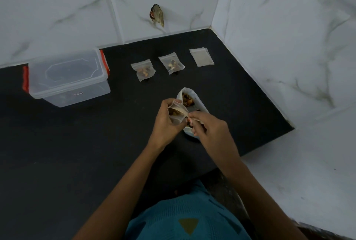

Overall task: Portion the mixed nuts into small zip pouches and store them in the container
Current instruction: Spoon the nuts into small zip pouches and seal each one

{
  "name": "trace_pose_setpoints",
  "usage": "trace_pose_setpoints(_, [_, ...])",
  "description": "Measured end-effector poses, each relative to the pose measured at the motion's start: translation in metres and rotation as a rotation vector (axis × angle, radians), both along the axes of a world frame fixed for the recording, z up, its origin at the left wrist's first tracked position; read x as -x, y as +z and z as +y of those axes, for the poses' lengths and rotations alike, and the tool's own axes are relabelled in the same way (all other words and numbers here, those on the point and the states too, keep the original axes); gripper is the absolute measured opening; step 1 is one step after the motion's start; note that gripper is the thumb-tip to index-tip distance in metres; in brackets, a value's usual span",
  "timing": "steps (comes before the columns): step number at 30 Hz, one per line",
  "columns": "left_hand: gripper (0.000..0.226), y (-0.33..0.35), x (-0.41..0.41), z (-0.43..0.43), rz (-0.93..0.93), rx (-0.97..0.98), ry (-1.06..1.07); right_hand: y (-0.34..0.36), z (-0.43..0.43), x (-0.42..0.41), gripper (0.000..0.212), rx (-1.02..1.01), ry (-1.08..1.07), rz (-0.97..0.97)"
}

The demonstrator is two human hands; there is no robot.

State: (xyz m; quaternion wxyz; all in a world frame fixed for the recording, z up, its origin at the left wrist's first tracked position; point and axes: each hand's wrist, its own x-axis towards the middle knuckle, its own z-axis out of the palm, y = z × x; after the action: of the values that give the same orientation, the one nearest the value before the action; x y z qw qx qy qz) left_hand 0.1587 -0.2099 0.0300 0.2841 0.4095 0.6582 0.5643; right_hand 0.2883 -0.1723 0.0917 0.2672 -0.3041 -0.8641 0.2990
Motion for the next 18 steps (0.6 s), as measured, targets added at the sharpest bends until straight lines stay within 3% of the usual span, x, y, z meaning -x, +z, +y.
trace_pose_setpoints(4, [0.052,-0.0007,0.0019,-0.0027,0.039,0.003,0.031,-0.0016,-0.0003,-0.0014,0.030,-0.173,0.034,-0.059])
trace_pose_setpoints(13, [0.048,0.0057,0.0051,-0.0059,-0.110,-0.004,0.030,-0.0009,0.0005,-0.0062,0.031,0.008,-0.052,0.162])
trace_pose_setpoints(18, [0.048,0.0042,0.0035,-0.0060,-0.111,0.023,0.004,0.0052,0.0032,-0.0095,0.018,0.224,-0.115,0.234])
